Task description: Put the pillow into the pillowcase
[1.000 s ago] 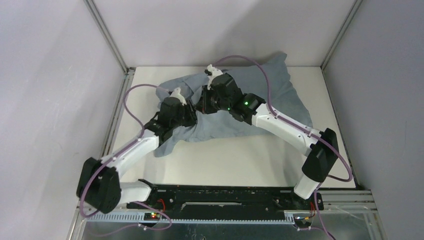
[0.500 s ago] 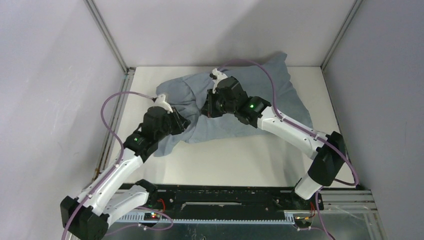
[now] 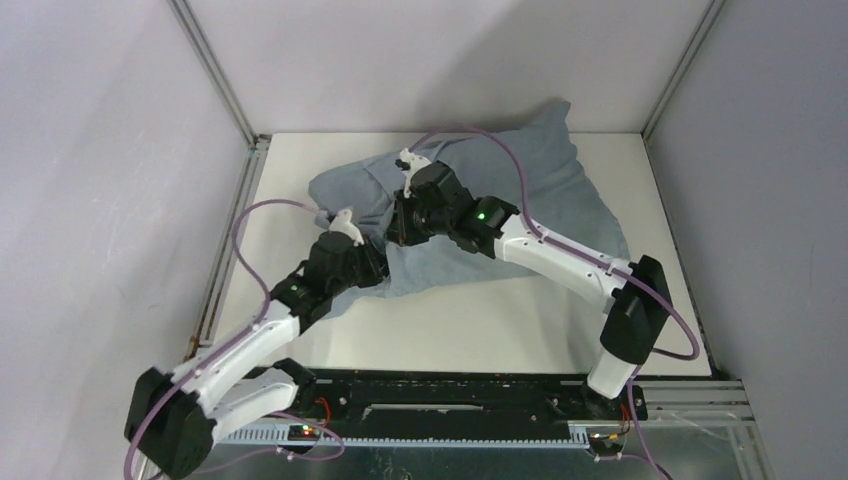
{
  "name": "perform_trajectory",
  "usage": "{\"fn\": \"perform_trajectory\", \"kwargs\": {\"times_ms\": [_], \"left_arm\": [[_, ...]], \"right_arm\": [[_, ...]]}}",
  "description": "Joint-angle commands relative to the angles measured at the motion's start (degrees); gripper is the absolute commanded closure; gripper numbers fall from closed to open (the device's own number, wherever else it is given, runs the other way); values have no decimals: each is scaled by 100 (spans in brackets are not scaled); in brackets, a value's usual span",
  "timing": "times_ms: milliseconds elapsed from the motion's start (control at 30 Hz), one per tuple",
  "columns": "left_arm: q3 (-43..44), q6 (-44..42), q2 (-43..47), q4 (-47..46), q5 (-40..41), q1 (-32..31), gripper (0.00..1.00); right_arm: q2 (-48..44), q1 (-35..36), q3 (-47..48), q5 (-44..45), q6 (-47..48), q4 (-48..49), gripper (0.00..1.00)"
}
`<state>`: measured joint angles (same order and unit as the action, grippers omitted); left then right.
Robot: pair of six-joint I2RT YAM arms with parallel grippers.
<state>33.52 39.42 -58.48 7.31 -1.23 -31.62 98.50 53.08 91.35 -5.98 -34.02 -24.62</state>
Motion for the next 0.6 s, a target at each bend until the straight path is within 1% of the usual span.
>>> {"fn": "perform_trajectory", "kwargs": {"times_ms": [0,67,133,200,267,300,333,400,433,500,567], "left_arm": [[170,148,1028,787,254,-38,81],[368,102,1357,1443,467,-32,77],[563,91,1632,1790,612,-9,74],[799,84,1768,1902,640,78,70],[1100,81,1710,1863,391,290,66],[1231,90,1637,1766,256,405,62],[1366,92,1527,1644,182,550,56],[1662,111,1098,1389,-145,930,51],[1822,130,868,1222,-230,1119,46],[2123,237,304,833,-291,1380,41],[2320,454,-313,392,-565,1620,38]], "right_arm": [[-97,78,-457,-132,-157,543,100],[-238,110,-766,-104,-198,698,100],[-373,179,-994,6,-179,712,100],[-491,224,-1179,91,-174,668,100],[-590,242,-1296,126,-173,669,100],[-628,245,-1329,131,-167,669,100],[-675,244,-1346,144,-161,659,100],[-742,245,-1340,177,-138,682,100],[-776,240,-1343,173,-132,706,100],[-804,232,-1341,141,-123,757,100],[-827,224,-1346,124,-122,764,100]]}}
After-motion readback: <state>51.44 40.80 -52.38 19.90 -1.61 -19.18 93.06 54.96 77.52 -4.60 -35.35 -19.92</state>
